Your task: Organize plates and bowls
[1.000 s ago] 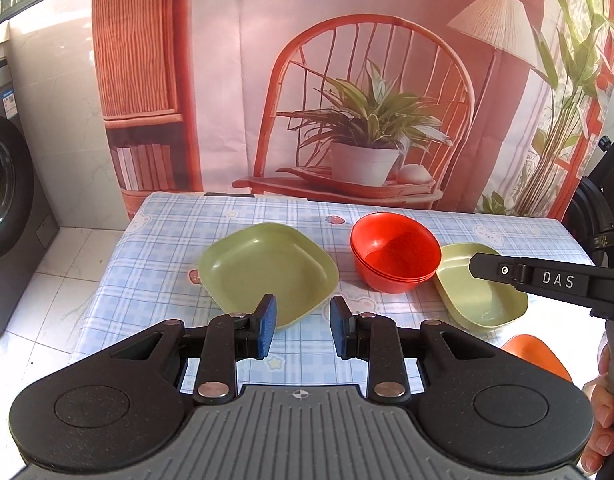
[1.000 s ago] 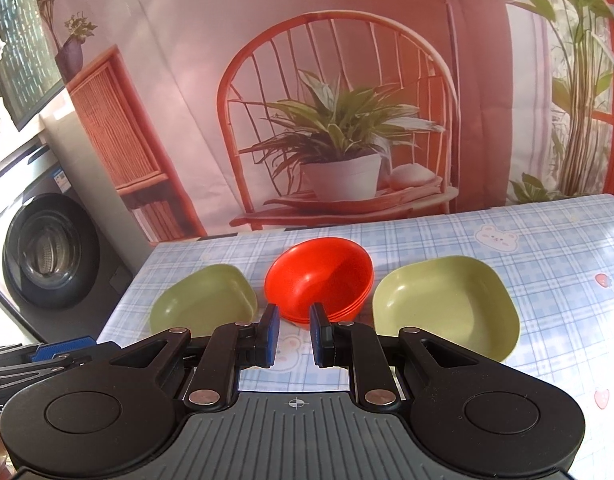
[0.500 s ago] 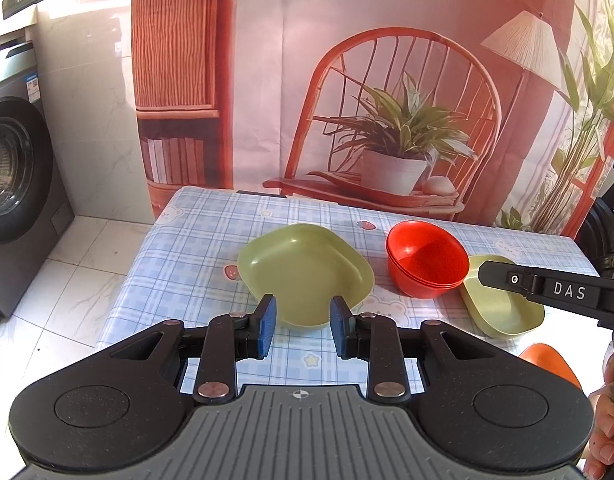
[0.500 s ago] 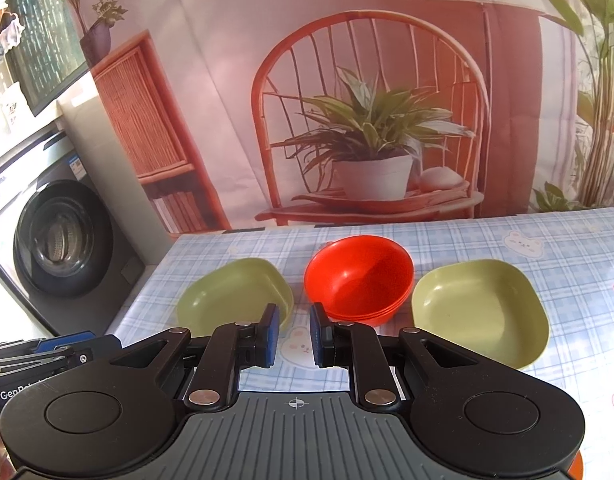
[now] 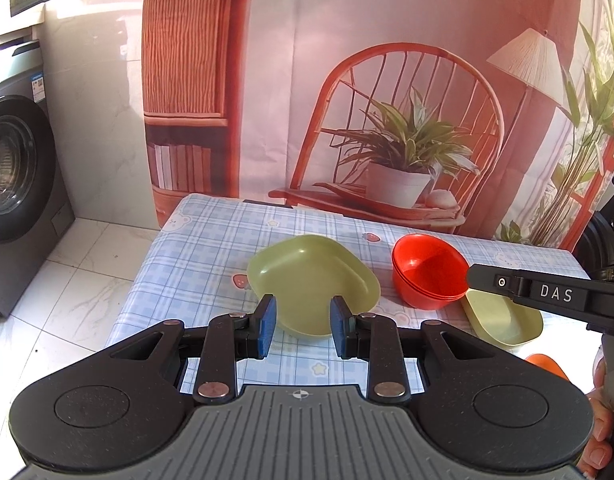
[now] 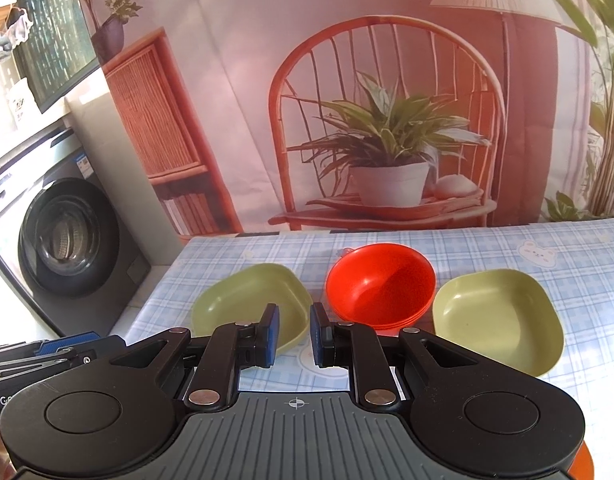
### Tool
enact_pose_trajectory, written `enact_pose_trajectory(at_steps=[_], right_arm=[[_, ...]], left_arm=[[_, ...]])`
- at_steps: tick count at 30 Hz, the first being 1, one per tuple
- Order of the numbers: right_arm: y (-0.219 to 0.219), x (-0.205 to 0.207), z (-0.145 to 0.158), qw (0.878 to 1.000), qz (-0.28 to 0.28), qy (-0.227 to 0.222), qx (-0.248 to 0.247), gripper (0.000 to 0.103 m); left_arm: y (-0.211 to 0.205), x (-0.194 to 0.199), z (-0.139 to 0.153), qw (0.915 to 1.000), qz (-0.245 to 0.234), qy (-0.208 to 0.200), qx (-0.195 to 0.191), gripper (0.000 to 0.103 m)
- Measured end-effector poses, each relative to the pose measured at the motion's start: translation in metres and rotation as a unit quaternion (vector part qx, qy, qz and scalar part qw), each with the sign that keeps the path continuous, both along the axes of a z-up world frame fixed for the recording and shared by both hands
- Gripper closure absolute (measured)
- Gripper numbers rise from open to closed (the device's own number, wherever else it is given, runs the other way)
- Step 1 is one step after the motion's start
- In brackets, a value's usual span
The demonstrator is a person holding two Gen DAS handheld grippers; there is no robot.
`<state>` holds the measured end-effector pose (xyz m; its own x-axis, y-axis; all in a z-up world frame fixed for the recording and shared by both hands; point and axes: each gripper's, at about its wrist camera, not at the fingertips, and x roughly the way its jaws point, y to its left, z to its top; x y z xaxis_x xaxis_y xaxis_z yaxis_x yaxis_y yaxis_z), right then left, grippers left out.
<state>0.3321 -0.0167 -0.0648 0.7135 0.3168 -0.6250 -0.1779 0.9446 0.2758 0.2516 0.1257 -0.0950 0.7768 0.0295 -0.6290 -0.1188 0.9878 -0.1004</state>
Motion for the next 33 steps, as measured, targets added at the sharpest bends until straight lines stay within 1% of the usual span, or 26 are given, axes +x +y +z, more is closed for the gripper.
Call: enact_pose_trajectory(at_steps=[11, 22, 33], right_arm=[[0.027, 0.005, 0.007, 1.000, 0.012, -0.006, -0.004, 0.087], [0.048, 0.014, 0.008, 1.000, 0.020, -0.007, -0.005, 0.087], [0.061, 0.019, 0.006, 1.000, 0.028, -0.008, -0.007, 0.087]], left_arm=[[0.023, -0.006, -0.003, 0.9997, 0.022, 0.000, -0.013, 0.072], [0.045, -0.009, -0.002, 0.9991, 0.039, 0.001, -0.016, 0.072], [0.052, -0.007, -0.003, 0.9986, 0.049, 0.001, -0.020, 0.072]])
